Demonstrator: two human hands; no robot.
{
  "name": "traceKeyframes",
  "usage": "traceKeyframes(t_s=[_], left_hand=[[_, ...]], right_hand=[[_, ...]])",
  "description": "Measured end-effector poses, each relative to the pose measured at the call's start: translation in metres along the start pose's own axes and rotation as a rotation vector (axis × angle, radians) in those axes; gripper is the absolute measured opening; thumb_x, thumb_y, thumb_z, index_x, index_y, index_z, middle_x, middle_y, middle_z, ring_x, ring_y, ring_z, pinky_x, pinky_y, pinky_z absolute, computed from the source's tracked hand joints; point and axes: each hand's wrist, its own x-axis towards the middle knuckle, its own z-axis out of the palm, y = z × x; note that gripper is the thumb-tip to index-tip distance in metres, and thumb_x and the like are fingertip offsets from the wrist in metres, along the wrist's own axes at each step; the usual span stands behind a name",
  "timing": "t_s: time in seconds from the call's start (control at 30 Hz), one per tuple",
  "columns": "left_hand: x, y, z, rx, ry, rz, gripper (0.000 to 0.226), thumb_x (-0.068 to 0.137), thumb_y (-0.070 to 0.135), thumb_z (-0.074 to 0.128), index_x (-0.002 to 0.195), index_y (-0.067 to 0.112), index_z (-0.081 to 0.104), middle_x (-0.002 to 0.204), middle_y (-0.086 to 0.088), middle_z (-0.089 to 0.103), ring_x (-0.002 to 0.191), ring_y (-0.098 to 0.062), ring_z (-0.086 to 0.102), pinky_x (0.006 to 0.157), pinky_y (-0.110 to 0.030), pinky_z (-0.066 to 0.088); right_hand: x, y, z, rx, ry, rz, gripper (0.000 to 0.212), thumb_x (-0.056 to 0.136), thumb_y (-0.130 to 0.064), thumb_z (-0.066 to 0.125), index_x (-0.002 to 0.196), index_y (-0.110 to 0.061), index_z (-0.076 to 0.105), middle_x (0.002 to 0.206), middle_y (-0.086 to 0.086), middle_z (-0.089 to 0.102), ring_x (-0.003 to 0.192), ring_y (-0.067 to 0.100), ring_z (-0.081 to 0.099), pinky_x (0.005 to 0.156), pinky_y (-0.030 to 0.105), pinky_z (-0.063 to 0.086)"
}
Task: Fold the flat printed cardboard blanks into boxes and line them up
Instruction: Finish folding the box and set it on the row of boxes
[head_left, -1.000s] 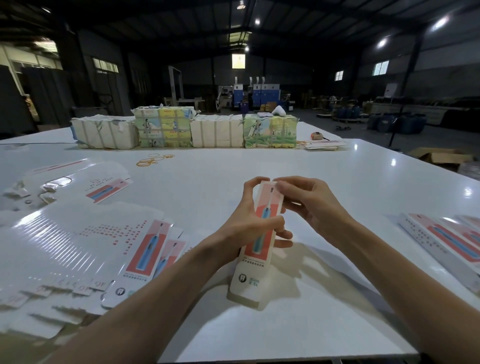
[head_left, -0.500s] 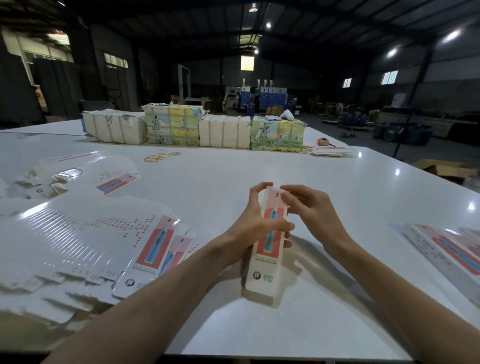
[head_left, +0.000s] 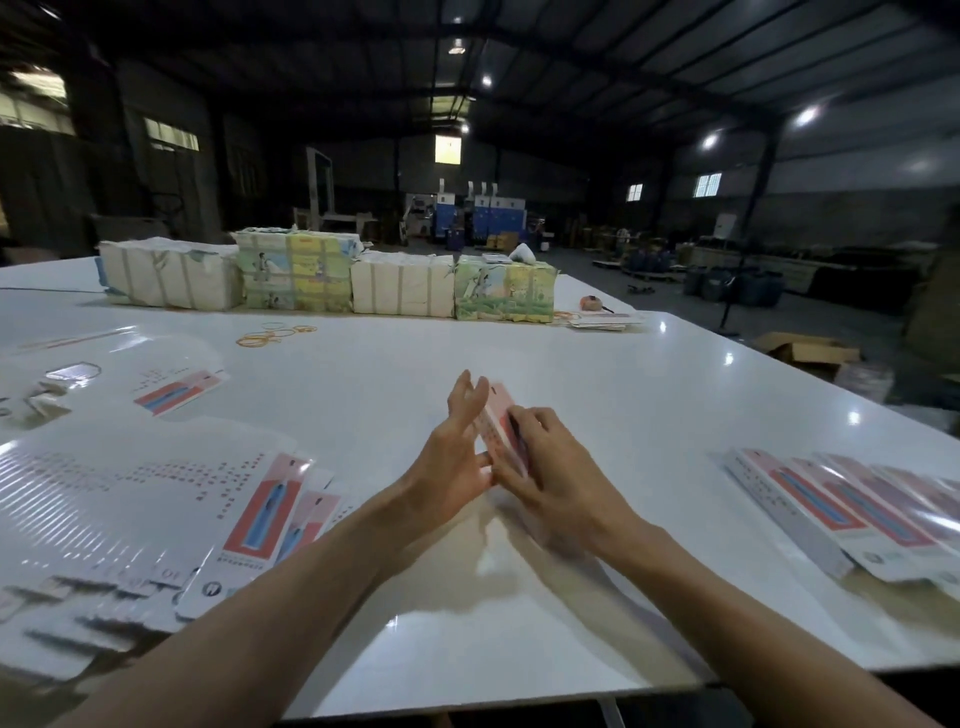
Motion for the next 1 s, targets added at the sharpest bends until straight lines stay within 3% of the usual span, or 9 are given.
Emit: traceKeyframes(t_s=[0.07, 0.13, 0.27, 0.33, 0.47, 0.6, 0.8, 0.9, 1.0], left_hand=[[0.01, -0.012, -0.006, 0.143, -0.032, 0.042, 0.042, 0.093, 0.065, 0.051, 0.133, 0.054, 0.042, 0.157, 0.0, 0.048, 0.139, -0.033, 0.055, 0.081, -0.03, 0.062], [0.021, -0.019, -0.013, 0.253, -0.065, 0.052, 0.057, 0.091, 0.062, 0.058, 0.143, 0.045, 0.043, 0.146, -0.002, 0.059, 0.127, -0.029, 0.065, 0.099, -0.038, 0.059], [0.026, -0.028, -0.026, 0.469, -0.119, 0.139, 0.033, 0.093, 0.041, 0.073, 0.125, 0.032, 0.071, 0.12, -0.004, 0.074, 0.116, -0.017, 0.071, 0.098, -0.034, 0.06], [0.023, -0.03, -0.028, 0.595, -0.155, 0.185, 0.02, 0.098, 0.029, 0.072, 0.117, 0.033, 0.077, 0.114, 0.0, 0.075, 0.109, -0.012, 0.072, 0.091, -0.026, 0.059], [0.02, -0.033, -0.026, 0.784, -0.174, 0.249, 0.025, 0.101, 0.014, 0.067, 0.109, 0.034, 0.08, 0.107, 0.002, 0.077, 0.103, -0.011, 0.072, 0.088, -0.022, 0.055], [0.021, -0.036, -0.026, 0.835, -0.183, 0.239, 0.027, 0.101, 0.013, 0.064, 0.106, 0.034, 0.08, 0.103, 0.002, 0.077, 0.102, -0.012, 0.073, 0.093, -0.028, 0.054], [0.02, -0.034, -0.026, 0.93, -0.215, 0.249, 0.026, 0.102, 0.011, 0.063, 0.106, 0.03, 0.08, 0.102, 0.004, 0.079, 0.098, -0.01, 0.074, 0.087, -0.021, 0.052], [0.019, -0.032, -0.027, 0.97, -0.227, 0.256, 0.025, 0.103, 0.011, 0.061, 0.107, 0.028, 0.079, 0.099, 0.003, 0.078, 0.095, -0.012, 0.073, 0.083, -0.019, 0.05], [0.017, -0.033, -0.028, 0.957, -0.227, 0.259, 0.026, 0.102, 0.013, 0.061, 0.105, 0.031, 0.08, 0.099, 0.006, 0.078, 0.095, -0.008, 0.073, 0.083, -0.015, 0.051]], right_hand=[[-0.013, 0.013, -0.011, -0.109, 0.037, -0.002, 0.051, 0.105, -0.038, 0.059, 0.148, -0.018, 0.04, 0.138, -0.001, 0.048, 0.112, 0.017, 0.052, 0.093, 0.027, 0.048], [-0.025, 0.028, -0.028, -0.227, 0.051, 0.089, 0.053, 0.103, -0.037, 0.064, 0.147, -0.018, 0.04, 0.134, 0.0, 0.052, 0.102, 0.017, 0.051, 0.085, 0.025, 0.044], [-0.052, 0.067, -0.067, -0.394, 0.036, 0.309, 0.063, 0.1, -0.038, 0.067, 0.152, -0.025, 0.033, 0.131, 0.002, 0.054, 0.098, 0.018, 0.057, 0.077, 0.027, 0.046], [-0.069, 0.087, -0.083, -0.465, 0.015, 0.401, 0.057, 0.1, -0.035, 0.065, 0.149, -0.025, 0.037, 0.136, 0.001, 0.054, 0.106, 0.018, 0.057, 0.088, 0.033, 0.051], [-0.096, 0.116, -0.1, -0.637, -0.046, 0.493, 0.044, 0.107, -0.026, 0.044, 0.15, -0.018, 0.036, 0.146, 0.003, 0.046, 0.134, 0.021, 0.045, 0.117, 0.039, 0.038], [-0.111, 0.121, -0.117, -0.659, -0.028, 0.518, 0.047, 0.109, -0.028, 0.043, 0.155, -0.021, 0.035, 0.151, 0.002, 0.047, 0.135, 0.02, 0.05, 0.113, 0.038, 0.043], [-0.119, 0.12, -0.133, -0.697, -0.021, 0.555, 0.042, 0.11, -0.029, 0.044, 0.151, -0.019, 0.041, 0.15, 0.002, 0.05, 0.134, 0.019, 0.052, 0.115, 0.038, 0.041], [-0.097, 0.108, -0.127, -0.73, 0.021, 0.492, 0.041, 0.11, -0.032, 0.048, 0.148, -0.019, 0.046, 0.15, 0.003, 0.051, 0.135, 0.021, 0.052, 0.118, 0.038, 0.038], [-0.05, 0.082, -0.103, -0.646, 0.027, 0.36, 0.038, 0.108, -0.036, 0.052, 0.141, -0.017, 0.055, 0.142, 0.004, 0.059, 0.124, 0.023, 0.06, 0.109, 0.041, 0.047]])
